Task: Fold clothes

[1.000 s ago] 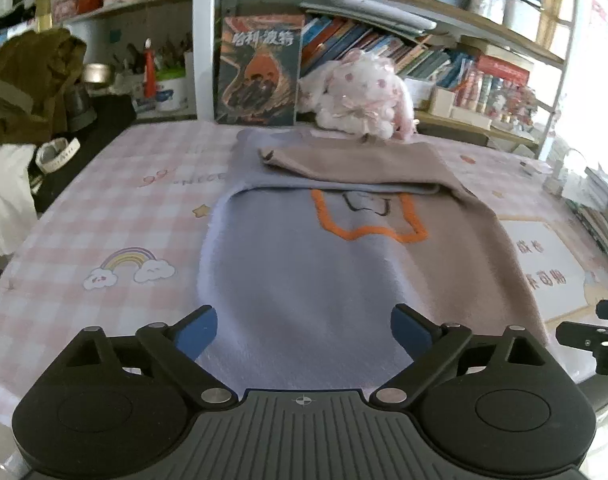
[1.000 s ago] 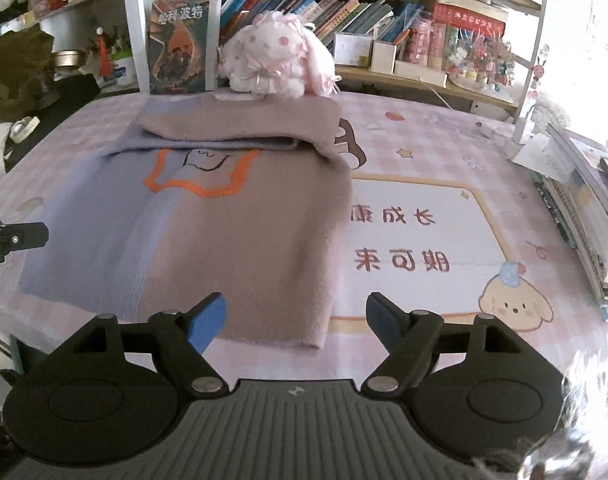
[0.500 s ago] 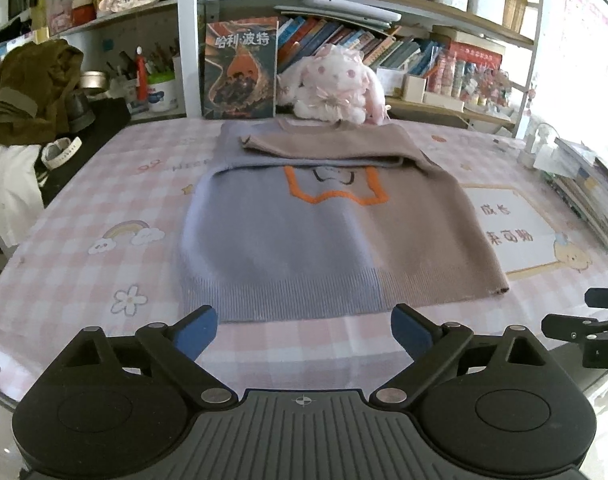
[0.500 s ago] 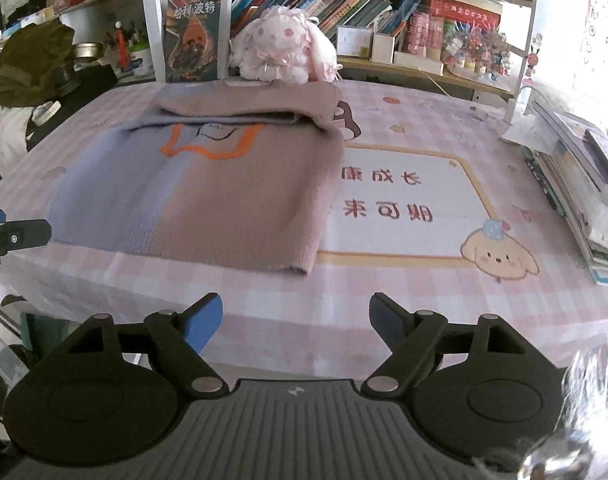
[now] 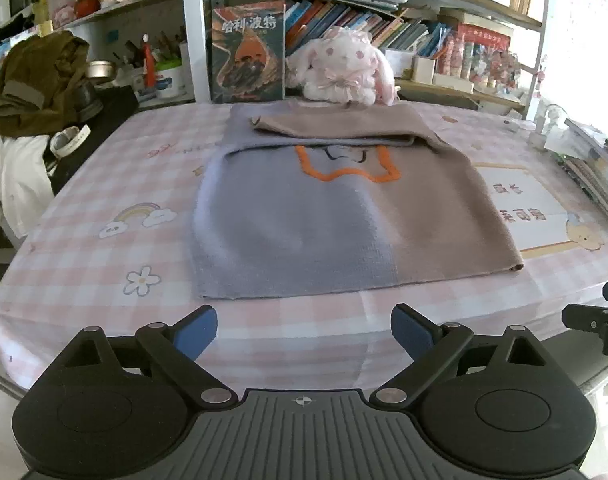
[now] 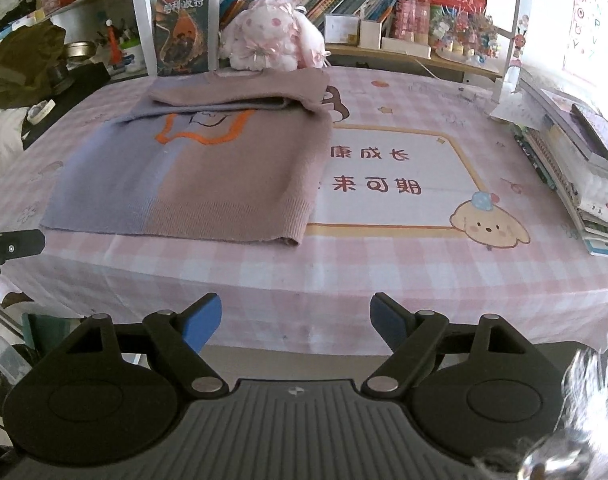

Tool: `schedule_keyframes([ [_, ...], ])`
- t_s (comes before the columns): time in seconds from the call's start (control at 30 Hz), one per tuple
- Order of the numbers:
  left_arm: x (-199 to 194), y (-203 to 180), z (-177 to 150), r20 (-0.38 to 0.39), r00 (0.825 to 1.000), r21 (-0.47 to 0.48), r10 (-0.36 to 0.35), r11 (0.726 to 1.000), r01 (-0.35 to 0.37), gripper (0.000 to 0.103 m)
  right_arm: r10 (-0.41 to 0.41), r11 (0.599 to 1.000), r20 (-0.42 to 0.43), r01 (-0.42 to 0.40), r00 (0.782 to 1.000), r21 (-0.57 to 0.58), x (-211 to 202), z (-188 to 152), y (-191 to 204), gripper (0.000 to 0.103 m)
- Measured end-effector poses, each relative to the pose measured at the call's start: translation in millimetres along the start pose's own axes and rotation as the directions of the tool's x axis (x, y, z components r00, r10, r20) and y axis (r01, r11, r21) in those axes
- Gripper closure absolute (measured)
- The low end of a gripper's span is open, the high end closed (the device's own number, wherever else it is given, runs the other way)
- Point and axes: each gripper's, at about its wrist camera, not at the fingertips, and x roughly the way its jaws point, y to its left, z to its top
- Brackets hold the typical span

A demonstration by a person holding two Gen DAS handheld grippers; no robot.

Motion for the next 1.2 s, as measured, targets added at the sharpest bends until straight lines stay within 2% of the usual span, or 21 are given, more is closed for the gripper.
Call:
schedule_keyframes([
  [0.2,12,15,4,0.0,0.999,0.011,0.037,0.999,-0.037,0.007,-0.01,0.999,-0.03,0.011,0.999,0.03,19,7,-2,0.022],
  [0.5,44,50,26,0.002,0.997,-0.028,0.074,0.997,-0.074,0.011,-0.024,0.99,-0.041,0.029,0.999,0.136,56,29,-17,0.023],
  [0.7,69,75,39,-0.029,0.995,-0.09,0.092,0.992,-0.094,0.017,-0.012,0.977,-0.044,0.022,0.999,0.211,78,47,-29,0.026],
  [0.9,94,90,47,-0.07,0.996,-0.135,0.062,0.988,-0.071,0.021,-0.011,0.969,-0.058,0.025,0.998,0.245,93,60,-35,0.038],
  [1.1,115,96,51,-0.127,0.99,-0.154,0.061,0.985,-0.081,0.041,-0.008,0.969,-0.083,0.028,0.996,0.246,107,65,-30,0.049],
  [1.17,118,99,52,-0.131,0.99,-0.164,0.059,0.983,-0.081,0.047,-0.01,0.974,-0.087,0.029,0.996,0.226,110,68,-25,0.055],
  [1.2,120,100,52,-0.132,0.99,-0.169,0.058,0.982,-0.08,0.054,-0.006,0.976,-0.088,0.025,0.996,0.217,111,70,-23,0.061],
])
